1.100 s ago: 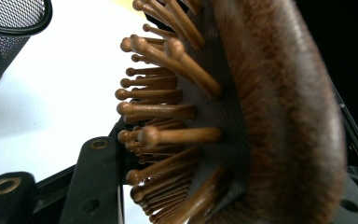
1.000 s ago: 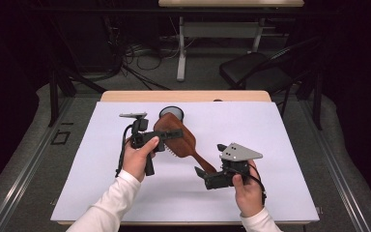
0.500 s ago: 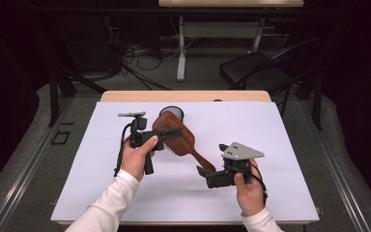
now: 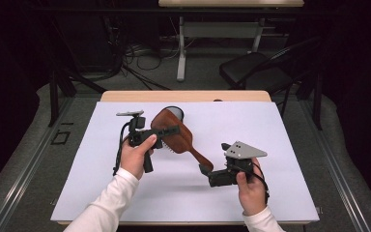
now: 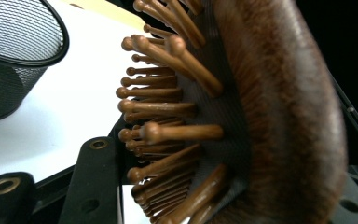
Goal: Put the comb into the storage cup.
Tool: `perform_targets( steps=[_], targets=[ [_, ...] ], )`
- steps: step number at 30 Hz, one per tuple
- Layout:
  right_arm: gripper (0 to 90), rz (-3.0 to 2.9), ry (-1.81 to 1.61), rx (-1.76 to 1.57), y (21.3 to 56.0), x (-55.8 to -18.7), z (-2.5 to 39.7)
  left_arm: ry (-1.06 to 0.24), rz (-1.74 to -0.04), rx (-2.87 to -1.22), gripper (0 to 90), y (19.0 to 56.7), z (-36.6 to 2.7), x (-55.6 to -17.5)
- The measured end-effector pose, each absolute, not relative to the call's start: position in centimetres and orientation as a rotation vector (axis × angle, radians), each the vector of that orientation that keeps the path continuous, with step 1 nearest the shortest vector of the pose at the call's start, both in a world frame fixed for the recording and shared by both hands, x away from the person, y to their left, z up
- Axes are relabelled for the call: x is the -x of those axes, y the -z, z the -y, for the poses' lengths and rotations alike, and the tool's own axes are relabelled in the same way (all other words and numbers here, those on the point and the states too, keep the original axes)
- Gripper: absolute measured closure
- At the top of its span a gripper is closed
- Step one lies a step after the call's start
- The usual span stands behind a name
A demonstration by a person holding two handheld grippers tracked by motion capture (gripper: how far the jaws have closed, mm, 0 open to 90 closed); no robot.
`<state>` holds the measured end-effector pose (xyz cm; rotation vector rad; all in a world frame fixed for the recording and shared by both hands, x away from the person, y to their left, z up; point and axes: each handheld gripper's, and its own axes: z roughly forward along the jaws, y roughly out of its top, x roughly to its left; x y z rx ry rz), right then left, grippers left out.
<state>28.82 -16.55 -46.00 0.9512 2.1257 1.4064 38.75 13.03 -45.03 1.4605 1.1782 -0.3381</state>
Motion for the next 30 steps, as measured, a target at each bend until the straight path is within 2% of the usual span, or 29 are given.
perform_targets(
  steps=[30],
  targets=[
    [0.0,-2.125,-1.409,-0.966,46.2,-29.0,16.8,0.182,-1.269,-1.348,50.1,44.1,-15.8,-40.5]
  ],
)
